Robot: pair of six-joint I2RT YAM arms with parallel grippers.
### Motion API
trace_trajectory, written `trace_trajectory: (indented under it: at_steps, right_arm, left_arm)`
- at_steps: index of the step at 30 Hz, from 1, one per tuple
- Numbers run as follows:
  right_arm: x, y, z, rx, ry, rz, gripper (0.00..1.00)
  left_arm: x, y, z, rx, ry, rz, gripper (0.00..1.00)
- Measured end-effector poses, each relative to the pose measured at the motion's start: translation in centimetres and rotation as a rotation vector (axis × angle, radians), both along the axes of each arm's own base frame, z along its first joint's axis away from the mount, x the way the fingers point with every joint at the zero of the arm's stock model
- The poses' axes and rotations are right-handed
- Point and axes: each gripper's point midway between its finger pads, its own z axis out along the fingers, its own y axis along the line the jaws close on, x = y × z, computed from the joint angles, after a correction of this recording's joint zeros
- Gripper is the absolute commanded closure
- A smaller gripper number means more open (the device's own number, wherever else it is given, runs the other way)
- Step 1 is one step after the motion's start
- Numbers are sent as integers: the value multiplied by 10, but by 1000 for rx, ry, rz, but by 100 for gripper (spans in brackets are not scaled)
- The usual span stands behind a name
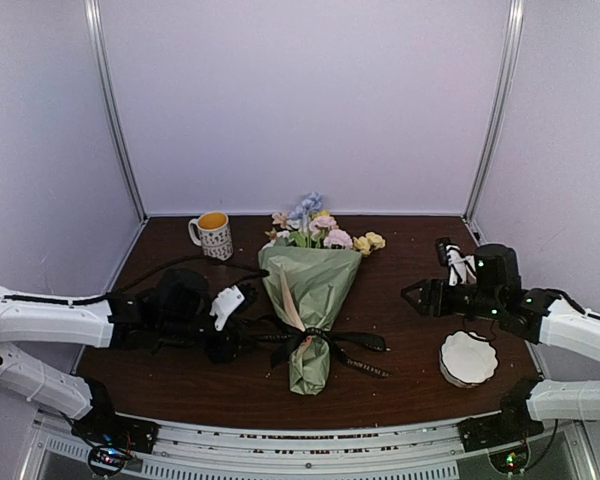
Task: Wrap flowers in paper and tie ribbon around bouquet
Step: Adjust the tied bouquet at the center of the board.
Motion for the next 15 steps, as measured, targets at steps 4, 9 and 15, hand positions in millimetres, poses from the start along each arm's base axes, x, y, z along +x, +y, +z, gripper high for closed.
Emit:
trace_trajectory:
  at_steps: [4, 9, 15]
  right_arm:
    - [-18, 40, -22, -21, 70, 151, 22]
    - [-22, 72, -33, -48, 109, 242, 22]
    - [-26, 95, -47, -74, 148, 303, 23]
  left_arm:
    - [-12, -16, -43, 142, 80, -110, 38]
    - [-11, -25, -64, 219, 108, -169, 36]
    - [-6, -45, -71, 232, 107, -220, 35]
